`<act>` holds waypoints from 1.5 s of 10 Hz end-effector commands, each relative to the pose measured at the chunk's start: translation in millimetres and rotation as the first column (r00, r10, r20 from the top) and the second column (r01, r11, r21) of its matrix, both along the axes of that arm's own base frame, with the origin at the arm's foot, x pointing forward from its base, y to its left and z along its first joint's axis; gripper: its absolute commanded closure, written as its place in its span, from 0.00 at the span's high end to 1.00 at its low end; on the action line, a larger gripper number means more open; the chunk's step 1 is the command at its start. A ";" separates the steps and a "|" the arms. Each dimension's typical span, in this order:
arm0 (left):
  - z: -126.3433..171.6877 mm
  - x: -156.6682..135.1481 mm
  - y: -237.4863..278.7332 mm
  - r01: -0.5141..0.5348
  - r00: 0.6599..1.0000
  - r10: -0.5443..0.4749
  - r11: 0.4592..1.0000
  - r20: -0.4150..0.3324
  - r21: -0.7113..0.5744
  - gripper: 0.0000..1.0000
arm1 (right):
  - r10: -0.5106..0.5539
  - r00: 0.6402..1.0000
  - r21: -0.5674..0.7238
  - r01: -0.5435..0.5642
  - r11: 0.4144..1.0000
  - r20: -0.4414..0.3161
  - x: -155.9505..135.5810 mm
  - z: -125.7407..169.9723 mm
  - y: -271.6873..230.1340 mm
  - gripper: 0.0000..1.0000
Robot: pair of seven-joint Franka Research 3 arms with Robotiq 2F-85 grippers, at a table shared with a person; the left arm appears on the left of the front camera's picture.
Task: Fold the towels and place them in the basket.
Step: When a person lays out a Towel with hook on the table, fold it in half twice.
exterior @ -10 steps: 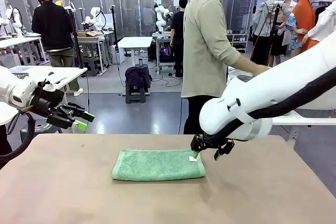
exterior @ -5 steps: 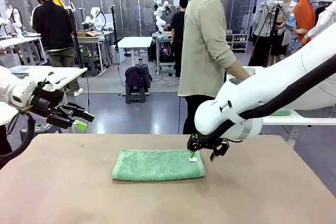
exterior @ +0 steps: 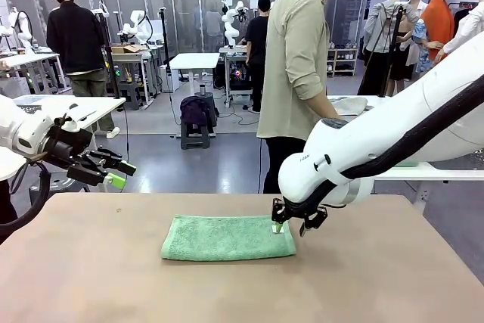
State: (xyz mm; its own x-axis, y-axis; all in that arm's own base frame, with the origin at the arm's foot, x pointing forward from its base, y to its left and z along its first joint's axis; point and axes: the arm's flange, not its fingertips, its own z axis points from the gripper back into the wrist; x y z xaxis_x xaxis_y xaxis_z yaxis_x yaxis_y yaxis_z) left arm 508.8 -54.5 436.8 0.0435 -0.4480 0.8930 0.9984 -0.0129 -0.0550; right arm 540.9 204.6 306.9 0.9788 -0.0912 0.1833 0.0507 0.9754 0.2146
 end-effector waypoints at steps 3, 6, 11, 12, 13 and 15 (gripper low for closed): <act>2.2 -1.6 0.3 0.000 1.000 0.000 1.000 0.005 -0.002 0.72 | -0.044 0.999 -0.027 0.045 0.999 0.016 7.9 -8.8 17.3 0.49; 2.2 -1.6 0.3 0.000 1.000 0.000 1.000 0.005 -0.002 0.72 | -0.037 0.999 -0.043 0.037 0.998 0.002 10.0 -12.5 23.1 0.49; 2.2 -1.6 0.3 0.000 1.000 0.000 1.000 0.005 -0.002 0.72 | -0.036 0.999 -0.065 0.036 0.997 -0.011 12.0 -14.6 25.1 0.29; 2.2 -1.6 0.3 0.000 1.000 0.000 1.000 0.005 -0.002 0.72 | -0.038 0.999 -0.065 0.037 0.997 -0.015 11.9 -14.9 24.9 0.17; 2.2 -1.6 0.3 0.000 1.000 0.000 1.000 0.005 -0.002 0.72 | -0.038 0.999 -0.064 0.037 0.997 -0.018 12.2 -14.8 24.4 0.13; 2.2 -1.6 0.3 0.000 1.000 0.000 1.000 0.005 -0.002 0.72 | -0.040 0.999 -0.064 0.039 0.997 -0.026 12.0 -15.1 23.1 0.00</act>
State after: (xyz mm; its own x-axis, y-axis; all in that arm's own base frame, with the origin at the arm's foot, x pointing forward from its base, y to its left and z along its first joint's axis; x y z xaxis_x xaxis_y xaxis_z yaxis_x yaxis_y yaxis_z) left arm 508.7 -54.6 436.7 0.0433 -0.4480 0.8930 0.9984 -0.0132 -0.0551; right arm 548.6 220.2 293.9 0.9820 -0.0864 0.1678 0.0561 0.9826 0.1771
